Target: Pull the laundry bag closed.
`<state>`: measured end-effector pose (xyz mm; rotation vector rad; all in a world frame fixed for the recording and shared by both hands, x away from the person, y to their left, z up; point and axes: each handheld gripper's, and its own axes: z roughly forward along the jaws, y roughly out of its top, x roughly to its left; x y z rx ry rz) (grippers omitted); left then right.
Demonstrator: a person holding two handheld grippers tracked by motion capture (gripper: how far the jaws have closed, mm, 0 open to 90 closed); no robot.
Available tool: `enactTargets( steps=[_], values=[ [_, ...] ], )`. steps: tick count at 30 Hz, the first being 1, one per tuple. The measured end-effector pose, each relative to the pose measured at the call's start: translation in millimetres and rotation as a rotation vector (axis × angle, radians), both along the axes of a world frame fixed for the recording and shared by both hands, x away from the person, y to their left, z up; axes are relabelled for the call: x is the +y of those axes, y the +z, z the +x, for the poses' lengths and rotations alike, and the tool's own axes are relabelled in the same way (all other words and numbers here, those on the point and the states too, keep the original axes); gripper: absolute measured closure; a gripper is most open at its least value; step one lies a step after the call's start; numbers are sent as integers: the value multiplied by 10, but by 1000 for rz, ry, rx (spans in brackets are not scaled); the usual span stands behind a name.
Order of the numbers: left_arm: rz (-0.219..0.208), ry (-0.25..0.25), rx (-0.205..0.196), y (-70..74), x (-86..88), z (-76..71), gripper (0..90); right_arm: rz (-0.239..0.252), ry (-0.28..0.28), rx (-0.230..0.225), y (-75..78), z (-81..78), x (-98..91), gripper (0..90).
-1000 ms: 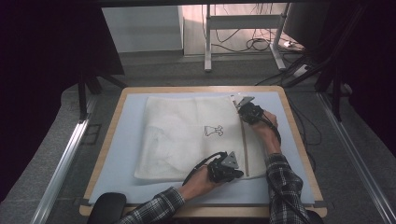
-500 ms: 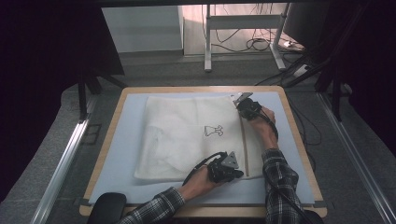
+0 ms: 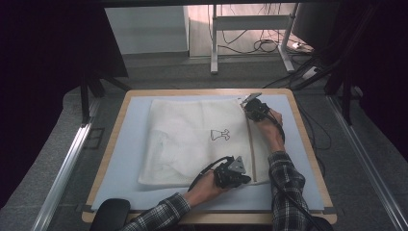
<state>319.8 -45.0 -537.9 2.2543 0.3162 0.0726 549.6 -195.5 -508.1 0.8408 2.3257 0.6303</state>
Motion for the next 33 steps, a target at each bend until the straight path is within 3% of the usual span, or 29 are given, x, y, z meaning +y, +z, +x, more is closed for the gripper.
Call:
enactTargets(
  steps=[33],
  values=[
    [3,-1,4,1,3,8,900,48,-28,-10,-44,264,26,837]
  ],
)
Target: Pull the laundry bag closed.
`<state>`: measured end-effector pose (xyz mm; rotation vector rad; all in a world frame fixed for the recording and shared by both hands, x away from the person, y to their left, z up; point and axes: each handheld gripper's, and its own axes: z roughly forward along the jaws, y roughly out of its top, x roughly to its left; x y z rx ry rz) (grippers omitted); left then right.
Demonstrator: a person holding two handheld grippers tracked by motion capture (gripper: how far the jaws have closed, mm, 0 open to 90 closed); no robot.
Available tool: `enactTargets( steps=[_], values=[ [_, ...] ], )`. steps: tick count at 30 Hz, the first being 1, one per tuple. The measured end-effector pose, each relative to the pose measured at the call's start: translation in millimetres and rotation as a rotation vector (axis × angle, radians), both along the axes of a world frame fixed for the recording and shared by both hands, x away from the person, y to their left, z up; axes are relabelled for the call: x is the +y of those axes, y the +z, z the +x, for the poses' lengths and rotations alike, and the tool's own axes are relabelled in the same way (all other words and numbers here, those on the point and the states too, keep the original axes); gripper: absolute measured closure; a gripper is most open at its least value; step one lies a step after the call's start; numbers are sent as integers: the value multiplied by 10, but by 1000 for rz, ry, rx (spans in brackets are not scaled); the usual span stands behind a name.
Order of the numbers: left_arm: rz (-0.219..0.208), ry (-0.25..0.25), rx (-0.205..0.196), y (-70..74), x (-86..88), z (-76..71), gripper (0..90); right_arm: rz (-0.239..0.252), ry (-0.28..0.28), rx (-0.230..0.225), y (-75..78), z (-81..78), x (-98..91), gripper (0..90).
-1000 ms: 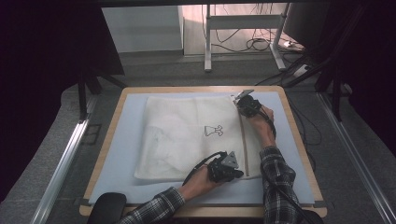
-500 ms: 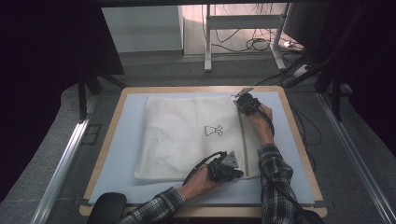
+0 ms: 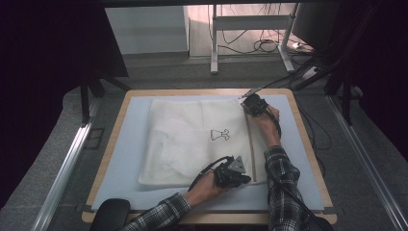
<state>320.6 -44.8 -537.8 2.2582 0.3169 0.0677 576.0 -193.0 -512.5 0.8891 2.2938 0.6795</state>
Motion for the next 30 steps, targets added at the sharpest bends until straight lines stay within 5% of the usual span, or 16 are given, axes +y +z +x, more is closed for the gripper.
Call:
enactTargets(
  steps=[30],
  values=[
    [-16,9,19,-5,-4,1,900,-43,-2,-29,-24,235,106,838]
  ],
)
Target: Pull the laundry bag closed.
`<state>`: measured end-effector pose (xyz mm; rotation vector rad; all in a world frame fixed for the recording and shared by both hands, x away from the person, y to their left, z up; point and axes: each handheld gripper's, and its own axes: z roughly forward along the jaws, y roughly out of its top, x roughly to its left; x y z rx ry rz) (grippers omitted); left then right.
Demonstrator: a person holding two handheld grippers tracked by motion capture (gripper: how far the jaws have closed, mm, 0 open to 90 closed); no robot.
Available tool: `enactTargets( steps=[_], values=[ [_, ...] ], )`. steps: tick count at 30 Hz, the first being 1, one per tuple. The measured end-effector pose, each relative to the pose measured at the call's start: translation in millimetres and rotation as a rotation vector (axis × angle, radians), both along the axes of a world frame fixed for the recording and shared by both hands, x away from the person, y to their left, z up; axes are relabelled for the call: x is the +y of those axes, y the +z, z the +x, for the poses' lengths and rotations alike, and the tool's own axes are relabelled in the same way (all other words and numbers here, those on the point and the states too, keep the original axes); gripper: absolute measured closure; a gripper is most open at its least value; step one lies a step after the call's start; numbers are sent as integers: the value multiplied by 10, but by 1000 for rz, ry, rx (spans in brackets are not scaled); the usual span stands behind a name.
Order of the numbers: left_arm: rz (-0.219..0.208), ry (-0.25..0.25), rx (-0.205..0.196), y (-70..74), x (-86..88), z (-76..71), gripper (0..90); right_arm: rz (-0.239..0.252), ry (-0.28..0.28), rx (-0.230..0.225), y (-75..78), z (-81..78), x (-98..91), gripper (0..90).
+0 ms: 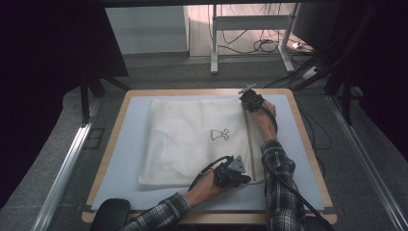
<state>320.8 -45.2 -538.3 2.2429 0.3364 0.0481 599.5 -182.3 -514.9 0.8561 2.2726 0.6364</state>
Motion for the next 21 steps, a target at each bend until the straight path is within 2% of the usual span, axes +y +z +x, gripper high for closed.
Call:
enactTargets(
  steps=[1,3,7,10,13,14,17,18,19,21],
  values=[
    [12,-8,-7,5,7,8,900,0,-2,0,0,8,7,838],
    [9,-6,-5,4,6,6,900,-1,-7,7,-1,16,14,834],
    [13,-7,-28,6,4,-14,899,29,-18,25,0,-4,1,827],
    [11,-6,-30,5,3,-18,897,46,-23,32,4,-19,-3,818],
    [-2,11,-32,5,5,-27,864,87,-25,40,15,-51,-4,779],
    [-2,11,-32,5,5,-27,857,87,-25,40,15,-51,-4,779],
    [9,20,-69,30,15,-43,811,110,-33,42,22,-77,9,720],
    [9,20,-69,30,15,-43,800,119,-35,43,25,-84,11,707],
    [1,21,-85,57,21,-57,791,133,-36,47,31,-93,15,696],
    [-26,25,-86,86,30,-66,773,139,-30,47,37,-112,18,673]
  ],
)
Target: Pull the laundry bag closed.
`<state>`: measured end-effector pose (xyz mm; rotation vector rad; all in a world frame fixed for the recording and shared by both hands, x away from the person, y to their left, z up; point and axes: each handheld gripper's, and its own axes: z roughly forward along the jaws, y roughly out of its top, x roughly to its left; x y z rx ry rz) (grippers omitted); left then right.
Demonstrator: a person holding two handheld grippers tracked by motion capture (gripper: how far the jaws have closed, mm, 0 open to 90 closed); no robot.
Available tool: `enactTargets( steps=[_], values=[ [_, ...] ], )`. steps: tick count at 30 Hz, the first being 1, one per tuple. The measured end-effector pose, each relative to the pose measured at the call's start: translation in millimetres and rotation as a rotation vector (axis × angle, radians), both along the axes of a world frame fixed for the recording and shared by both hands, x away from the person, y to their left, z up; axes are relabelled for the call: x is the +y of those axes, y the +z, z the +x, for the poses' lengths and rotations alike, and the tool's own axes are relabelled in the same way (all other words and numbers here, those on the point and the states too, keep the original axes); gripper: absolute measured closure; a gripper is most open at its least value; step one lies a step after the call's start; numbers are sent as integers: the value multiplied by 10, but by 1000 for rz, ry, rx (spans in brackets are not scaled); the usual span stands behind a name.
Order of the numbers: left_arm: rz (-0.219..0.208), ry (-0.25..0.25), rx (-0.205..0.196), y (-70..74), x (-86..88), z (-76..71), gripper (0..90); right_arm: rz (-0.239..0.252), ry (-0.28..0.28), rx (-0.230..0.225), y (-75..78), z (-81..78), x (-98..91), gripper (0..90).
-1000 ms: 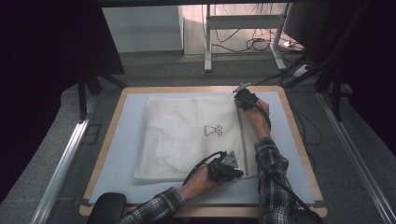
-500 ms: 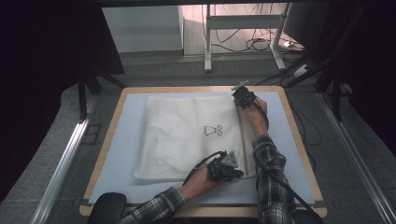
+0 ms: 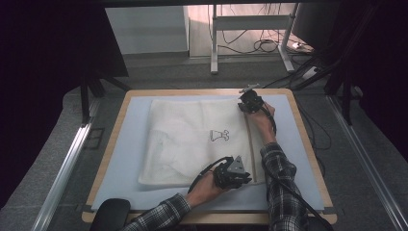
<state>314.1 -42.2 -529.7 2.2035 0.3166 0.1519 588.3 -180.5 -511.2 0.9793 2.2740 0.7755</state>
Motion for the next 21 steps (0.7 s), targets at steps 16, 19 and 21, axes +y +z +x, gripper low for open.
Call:
enactTargets(
  steps=[16,19,21],
  values=[
    [-14,29,26,91,60,103,413,59,9,38,50,-202,-91,464],
    [-17,31,35,79,58,123,362,69,19,53,54,-245,-117,424],
    [-18,29,48,72,55,134,315,74,24,66,63,-262,-132,393]
  ],
)
